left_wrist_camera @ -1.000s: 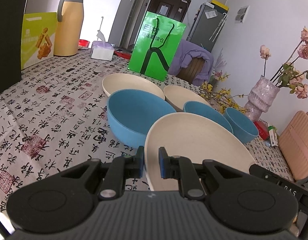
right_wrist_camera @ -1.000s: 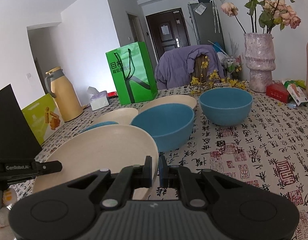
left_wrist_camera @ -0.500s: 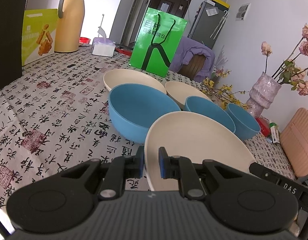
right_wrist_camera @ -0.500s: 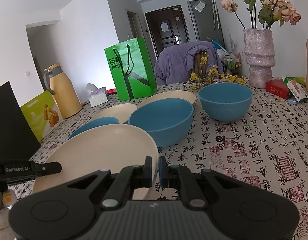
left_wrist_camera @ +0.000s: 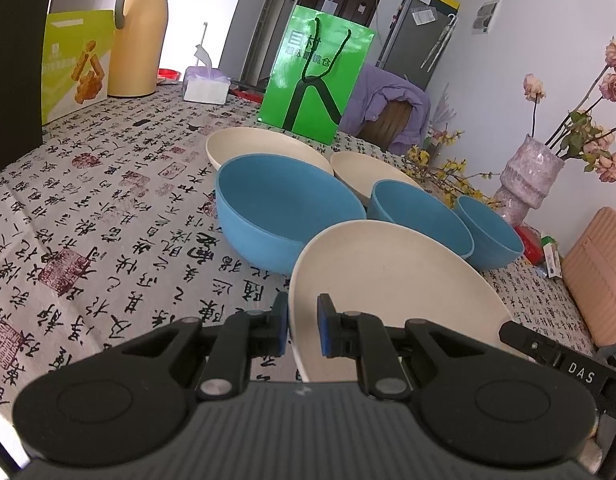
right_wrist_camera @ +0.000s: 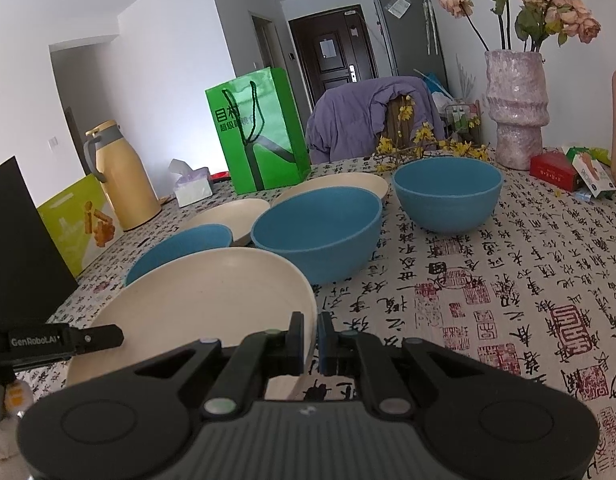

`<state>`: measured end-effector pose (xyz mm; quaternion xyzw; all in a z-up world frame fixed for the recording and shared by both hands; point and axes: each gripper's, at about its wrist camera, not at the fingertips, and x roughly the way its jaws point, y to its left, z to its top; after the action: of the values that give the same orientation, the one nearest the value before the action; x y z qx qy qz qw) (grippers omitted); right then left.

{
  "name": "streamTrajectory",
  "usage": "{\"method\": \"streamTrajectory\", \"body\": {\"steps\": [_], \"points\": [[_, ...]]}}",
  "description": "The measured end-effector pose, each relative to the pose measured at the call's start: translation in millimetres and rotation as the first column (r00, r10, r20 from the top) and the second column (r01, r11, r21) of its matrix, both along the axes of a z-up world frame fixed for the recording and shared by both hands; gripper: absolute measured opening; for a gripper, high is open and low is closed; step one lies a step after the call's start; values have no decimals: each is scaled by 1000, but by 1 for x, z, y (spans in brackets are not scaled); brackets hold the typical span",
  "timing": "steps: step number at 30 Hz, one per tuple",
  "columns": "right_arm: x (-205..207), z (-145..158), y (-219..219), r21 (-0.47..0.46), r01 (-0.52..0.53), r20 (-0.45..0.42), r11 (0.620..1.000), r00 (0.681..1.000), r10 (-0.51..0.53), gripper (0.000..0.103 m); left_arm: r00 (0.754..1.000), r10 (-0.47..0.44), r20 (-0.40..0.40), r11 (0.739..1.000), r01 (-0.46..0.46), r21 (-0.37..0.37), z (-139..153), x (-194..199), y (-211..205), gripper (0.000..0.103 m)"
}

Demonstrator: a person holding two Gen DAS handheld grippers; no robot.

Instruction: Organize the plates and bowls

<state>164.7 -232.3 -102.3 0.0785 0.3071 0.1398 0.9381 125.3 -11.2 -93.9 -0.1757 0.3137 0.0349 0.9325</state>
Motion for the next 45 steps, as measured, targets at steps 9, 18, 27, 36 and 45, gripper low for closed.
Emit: {"method": "streamTrajectory", "body": {"steps": [9,18,27,36,45], "points": [[1,-8,-2,1,5,-22,1000,1000,-5,7,1000,-9,-17,1000,9,-2,-8,2,-2,14],[4,-18,-4,2,10,-46,1000,999,-9,7,999,-14,-43,1000,14,-3,-18,6,-3,14],[10,-29,-5,3,10,-75,1000,997,-9,7,998,-17,-63,1000,17,-4,-26,11,-4,14],[14,-38,-5,-7,9,-94,1000,996,-9,7,996,-17,-92,1000,17,-7,-39,16,-4,14],[18,-49,-4,-19,2,-114,1000,993,-4,7,994,-17,-110,1000,17,3,-48,21,-4,14]]}}
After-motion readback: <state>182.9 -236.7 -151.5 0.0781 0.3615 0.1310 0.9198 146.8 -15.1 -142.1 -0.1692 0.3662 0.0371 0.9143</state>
